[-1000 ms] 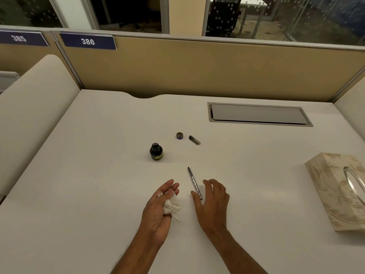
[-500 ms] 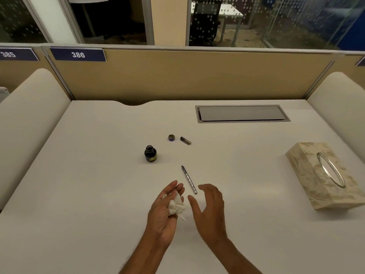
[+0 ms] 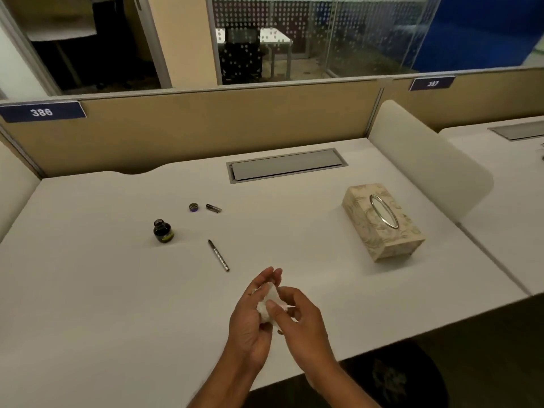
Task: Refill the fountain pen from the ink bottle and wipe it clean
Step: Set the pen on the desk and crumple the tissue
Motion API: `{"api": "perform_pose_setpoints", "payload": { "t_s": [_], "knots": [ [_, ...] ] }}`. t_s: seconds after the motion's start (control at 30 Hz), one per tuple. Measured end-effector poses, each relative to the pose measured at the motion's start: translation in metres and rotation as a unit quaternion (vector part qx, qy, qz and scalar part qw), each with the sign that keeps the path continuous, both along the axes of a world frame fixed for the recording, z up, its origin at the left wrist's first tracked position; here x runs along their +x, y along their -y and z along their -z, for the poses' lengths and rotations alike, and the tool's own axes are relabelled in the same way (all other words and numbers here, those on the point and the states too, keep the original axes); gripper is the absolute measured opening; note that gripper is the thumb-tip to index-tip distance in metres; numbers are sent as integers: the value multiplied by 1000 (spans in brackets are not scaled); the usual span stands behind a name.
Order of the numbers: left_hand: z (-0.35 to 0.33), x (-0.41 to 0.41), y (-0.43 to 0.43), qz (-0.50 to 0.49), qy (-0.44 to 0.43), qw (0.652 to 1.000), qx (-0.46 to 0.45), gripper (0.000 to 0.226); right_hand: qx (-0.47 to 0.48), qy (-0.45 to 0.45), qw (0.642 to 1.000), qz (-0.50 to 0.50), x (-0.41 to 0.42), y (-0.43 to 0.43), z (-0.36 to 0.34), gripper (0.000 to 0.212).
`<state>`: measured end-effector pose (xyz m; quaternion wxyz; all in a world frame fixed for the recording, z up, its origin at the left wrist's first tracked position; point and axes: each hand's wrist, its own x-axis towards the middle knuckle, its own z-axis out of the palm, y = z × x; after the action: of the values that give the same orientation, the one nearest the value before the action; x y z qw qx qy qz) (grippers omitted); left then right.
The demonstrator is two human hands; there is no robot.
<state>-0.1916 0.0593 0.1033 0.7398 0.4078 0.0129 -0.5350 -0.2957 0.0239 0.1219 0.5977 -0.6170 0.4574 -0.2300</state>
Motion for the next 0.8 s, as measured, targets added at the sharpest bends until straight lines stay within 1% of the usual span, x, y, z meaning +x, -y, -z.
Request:
{"api": "perform_pose_setpoints", "payload": {
  "t_s": [0.17, 0.4, 0.5, 0.57, 0.67, 0.8],
  "knots": [
    [-10, -101, 15, 21, -7, 1000, -16, 30, 22, 25, 998, 51, -102, 8, -4, 18],
    [-14, -239, 24, 77, 52, 996, 2, 33, 43, 59, 992, 101, -242, 19, -6, 23],
    [-16, -274, 24, 121, 106, 987, 24, 32, 46, 53, 990, 121, -279, 16, -1, 21],
    [-16, -286, 21, 151, 168, 974, 34, 30, 35, 38, 988, 146, -296, 15, 5, 19],
    [-10, -290, 16, 184, 280, 940, 68, 26, -11, -13, 979, 203, -322, 16, 22, 20],
    [8, -282, 6, 192, 356, 910, 89, 25, -43, -84, 958, 272, -355, 26, 53, 22]
  ]
}}
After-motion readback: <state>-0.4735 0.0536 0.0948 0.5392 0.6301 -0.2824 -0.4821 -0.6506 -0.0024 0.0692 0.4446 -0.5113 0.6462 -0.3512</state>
